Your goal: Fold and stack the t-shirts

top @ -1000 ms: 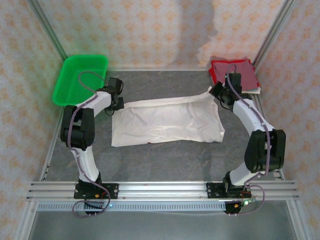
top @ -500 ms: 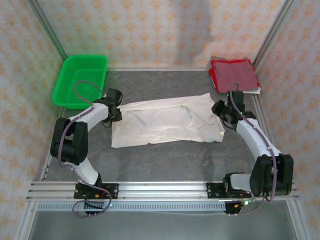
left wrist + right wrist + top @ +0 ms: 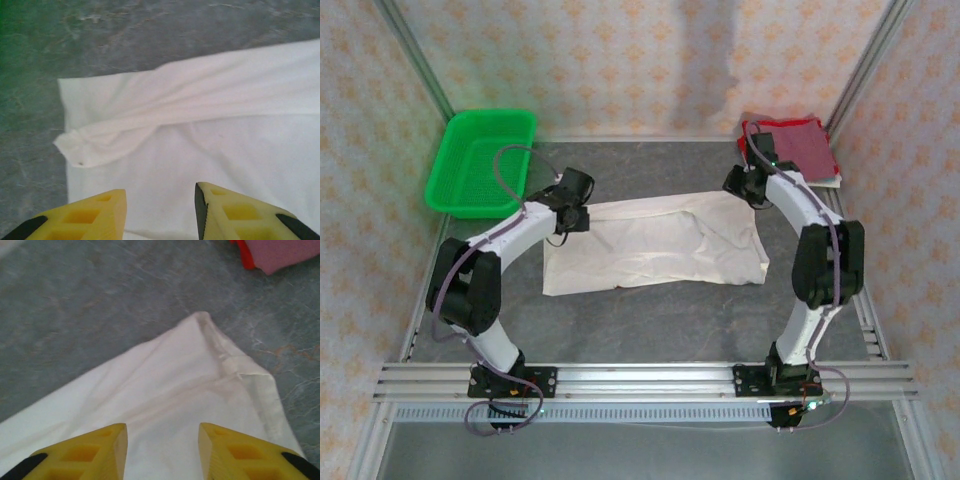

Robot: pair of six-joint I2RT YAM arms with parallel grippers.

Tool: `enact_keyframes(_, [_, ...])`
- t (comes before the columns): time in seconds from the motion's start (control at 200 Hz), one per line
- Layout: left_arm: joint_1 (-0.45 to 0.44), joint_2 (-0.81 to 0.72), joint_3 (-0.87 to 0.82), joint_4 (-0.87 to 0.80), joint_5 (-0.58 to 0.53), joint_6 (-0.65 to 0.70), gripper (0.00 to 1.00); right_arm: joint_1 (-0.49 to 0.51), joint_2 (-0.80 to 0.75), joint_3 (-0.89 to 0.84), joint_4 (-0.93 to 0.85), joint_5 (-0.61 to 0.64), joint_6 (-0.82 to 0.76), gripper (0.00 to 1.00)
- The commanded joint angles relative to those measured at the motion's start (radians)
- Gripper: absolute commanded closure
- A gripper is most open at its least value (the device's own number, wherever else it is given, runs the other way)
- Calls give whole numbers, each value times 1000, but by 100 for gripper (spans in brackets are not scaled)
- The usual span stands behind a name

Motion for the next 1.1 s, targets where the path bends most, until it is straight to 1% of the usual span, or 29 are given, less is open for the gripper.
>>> enact_keyframes(0.0, [-27,-46,-7,-29,-7,-22,59,-26,25,23,-130,76,-24,51])
enact_keyframes(0.05, [-36,-40,-14,-29,-3,-24,59,-34,38,15,-115,57,-35,48])
enact_keyframes(0.14, [-41,-25,-20,-28,-2,-23,59,-46,94,52,-155,31,-59,46])
enact_keyframes(0.205, [-43,-15,-18,-29,0,-24,59,-55,124,65,-169,42,-59,45])
enact_keyframes(0.275, [-45,-11,-14,-28,-5,-25,59,-62,137,57,-151,23,-62,45])
enact_keyframes(0.39, [-47,-10,-9,-25,-6,-27,59,-66,143,45,-110,-43,-59,54])
enact_keyframes(0.485, [-47,-3,-1,-27,-6,-29,59,-66,133,38,-94,-54,-54,72])
enact_keyframes(0.51, [-49,-4,2,-30,-8,-30,59,-66,127,33,-88,-53,-55,75])
enact_keyframes(0.561, [-51,-1,5,-34,-12,-30,59,-66,106,22,-80,-47,-52,78])
enact_keyframes(0.621, [-52,-2,4,-34,-13,-30,59,-66,79,9,-72,-48,-54,91])
enact_keyframes(0.651, [-53,0,2,-32,-13,-29,59,-66,69,9,-76,-42,-57,94])
enact_keyframes(0.716, [-53,5,4,-34,-18,-30,59,-66,45,7,-92,-35,-64,98])
enact_keyframes(0.806, [-54,13,8,-30,-15,-33,59,-61,-2,-19,-85,-25,-69,98])
enact_keyframes(0.831, [-54,14,7,-26,-13,-34,59,-59,-15,-28,-82,-24,-72,100])
enact_keyframes(0.976, [-54,28,14,-20,-4,-40,59,-42,-79,-59,-82,-22,-90,100])
enact_keyframes(1.096, [-56,26,16,-18,-8,-44,59,-3,-140,-97,-78,-14,-109,100])
